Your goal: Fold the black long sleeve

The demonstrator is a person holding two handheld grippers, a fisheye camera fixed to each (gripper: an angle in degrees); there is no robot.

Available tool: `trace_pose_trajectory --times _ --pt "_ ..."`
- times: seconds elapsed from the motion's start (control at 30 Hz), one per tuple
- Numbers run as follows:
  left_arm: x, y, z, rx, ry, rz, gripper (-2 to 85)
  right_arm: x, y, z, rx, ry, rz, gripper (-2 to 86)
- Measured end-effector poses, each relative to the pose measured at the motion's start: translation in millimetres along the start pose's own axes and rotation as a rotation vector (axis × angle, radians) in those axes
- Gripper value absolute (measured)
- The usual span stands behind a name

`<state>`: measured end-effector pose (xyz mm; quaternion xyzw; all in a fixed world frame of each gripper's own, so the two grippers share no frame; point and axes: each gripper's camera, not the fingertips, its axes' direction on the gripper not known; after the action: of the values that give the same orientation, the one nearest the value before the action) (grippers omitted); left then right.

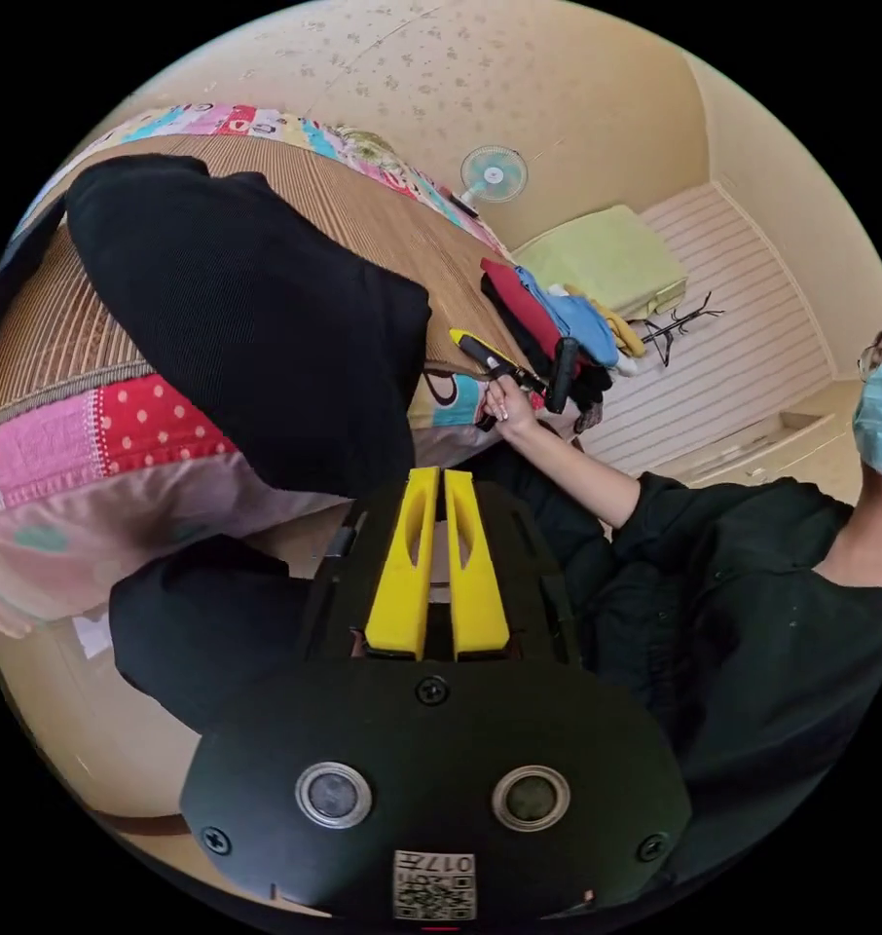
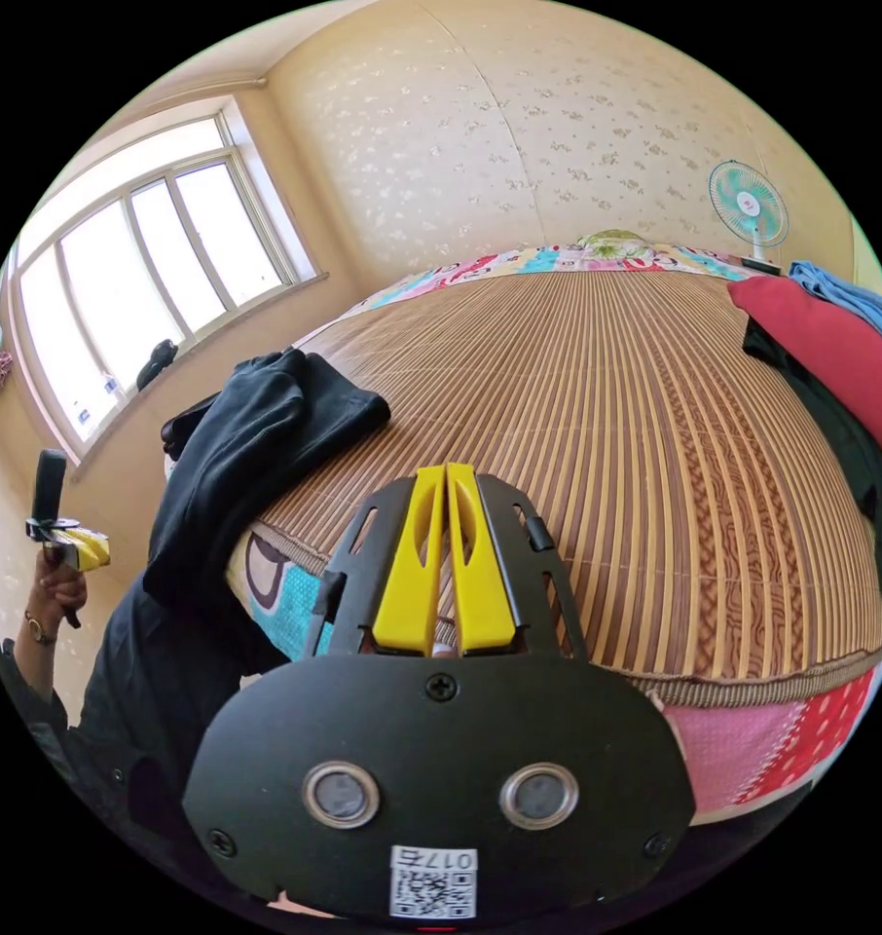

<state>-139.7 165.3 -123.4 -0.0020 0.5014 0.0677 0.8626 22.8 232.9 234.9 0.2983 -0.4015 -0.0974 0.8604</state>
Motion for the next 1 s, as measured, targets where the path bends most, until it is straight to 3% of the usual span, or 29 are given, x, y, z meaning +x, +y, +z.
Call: trace_pose_trajectory --times 0.1,0.23,0.33,0.43,0.53,0.63,0.7,0.77,0.83,0.9,1.0 --pt "23.8 -34.2 -17.1 0.127 -0.099 0.003 12.1 6.1 3.2 -1.4 0.000 0.009 -0.003 0.3" --pt "23.9 -108.7 4.3 0.149 -0.217 -0.051 12.6 14.8 6.2 -3.2 0.002 0.015 -0.006 0.4" --pt "1.3 -171.7 47.3 0.122 -0.331 -0.146 13.6 22.4 7.1 -4.3 0.002 0.008 -0.002 0.4" --pt "-34.7 -210.5 111.0 -0.076 -0.557 -0.243 13.4 31.5 7.2 -5.4 0.003 -0.011 0.006 0.3" --pt "-17.0 -207.1 127.8 -0.106 -0.713 -0.089 11.7 39.5 6.4 -5.8 0.003 -0.027 0.013 0.3" --pt "-5.6 -175.4 95.9 -0.053 -0.547 -0.046 5.9 44.2 5.1 -5.6 0.004 -0.029 0.014 0.3" --pt "-16.1 -131.4 40.6 0.098 -0.199 -0.066 4.1 44.7 4.1 -5.0 0.005 -0.019 0.010 0.3" --pt "-31.9 -92.2 -1.4 0.237 -0.067 -0.101 4.0 45.5 2.3 -4.2 0.006 -0.009 0.006 0.3" --pt "-54.9 -52.6 -37.3 0.356 -0.067 -0.222 4.2 47.2 0.8 -3.7 0.007 -0.010 0.005 0.4" --pt "-76.4 -11.3 -73.1 0.466 -0.160 -0.391 6.4 48.3 -1.0 -3.1 0.008 -0.009 0.005 0.4" --pt "-74.6 3.0 -101.9 0.536 -0.313 -0.476 10.5 49.4 -4.3 -2.2 0.009 -0.008 0.005 0.4"
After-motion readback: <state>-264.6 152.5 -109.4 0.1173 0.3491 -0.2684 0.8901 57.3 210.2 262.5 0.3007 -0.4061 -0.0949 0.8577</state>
